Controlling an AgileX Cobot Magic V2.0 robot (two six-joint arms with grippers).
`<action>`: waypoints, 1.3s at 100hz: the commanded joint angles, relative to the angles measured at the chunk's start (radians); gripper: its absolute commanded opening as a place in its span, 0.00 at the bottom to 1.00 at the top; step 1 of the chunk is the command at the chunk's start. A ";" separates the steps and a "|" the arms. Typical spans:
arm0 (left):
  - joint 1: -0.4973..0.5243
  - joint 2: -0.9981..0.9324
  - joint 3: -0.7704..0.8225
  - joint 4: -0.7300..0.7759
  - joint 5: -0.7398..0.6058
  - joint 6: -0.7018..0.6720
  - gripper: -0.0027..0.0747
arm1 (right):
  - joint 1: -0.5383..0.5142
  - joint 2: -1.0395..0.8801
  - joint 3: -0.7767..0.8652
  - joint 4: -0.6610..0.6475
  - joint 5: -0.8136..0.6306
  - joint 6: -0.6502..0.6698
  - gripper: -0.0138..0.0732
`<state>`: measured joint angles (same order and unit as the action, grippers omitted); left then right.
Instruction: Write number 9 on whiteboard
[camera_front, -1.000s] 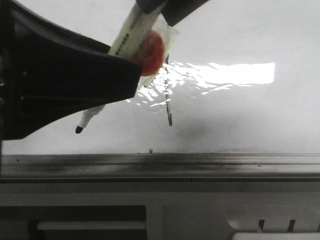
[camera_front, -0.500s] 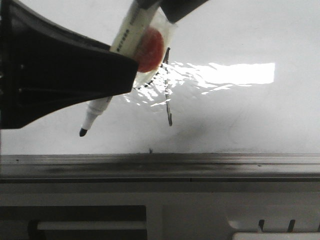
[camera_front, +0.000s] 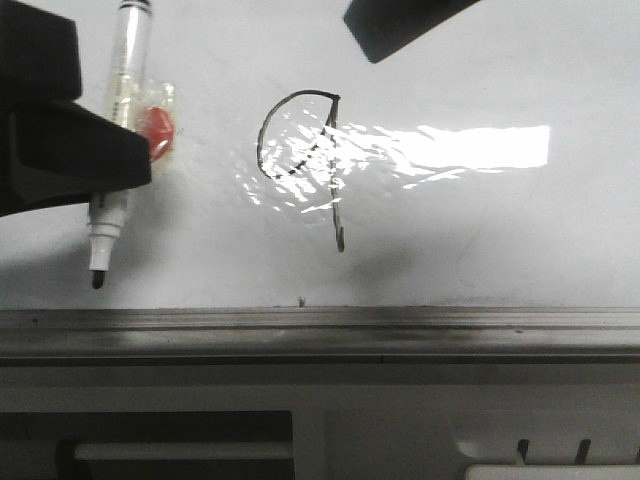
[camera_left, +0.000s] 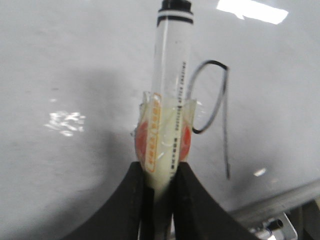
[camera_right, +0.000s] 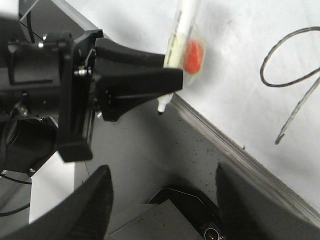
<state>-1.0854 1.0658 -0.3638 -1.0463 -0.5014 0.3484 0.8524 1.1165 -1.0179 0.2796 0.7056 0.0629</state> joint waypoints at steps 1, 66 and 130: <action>-0.004 0.010 -0.028 -0.072 -0.095 0.030 0.01 | -0.002 -0.014 -0.034 0.013 -0.059 -0.010 0.61; -0.004 0.099 -0.031 -0.077 -0.095 0.019 0.01 | -0.002 -0.014 -0.034 0.017 -0.066 -0.010 0.61; -0.004 0.103 -0.031 -0.112 -0.091 0.019 0.39 | -0.002 -0.014 -0.034 0.023 -0.060 -0.010 0.61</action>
<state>-1.0854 1.1764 -0.3717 -1.1644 -0.5443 0.3659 0.8524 1.1165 -1.0179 0.2886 0.6993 0.0629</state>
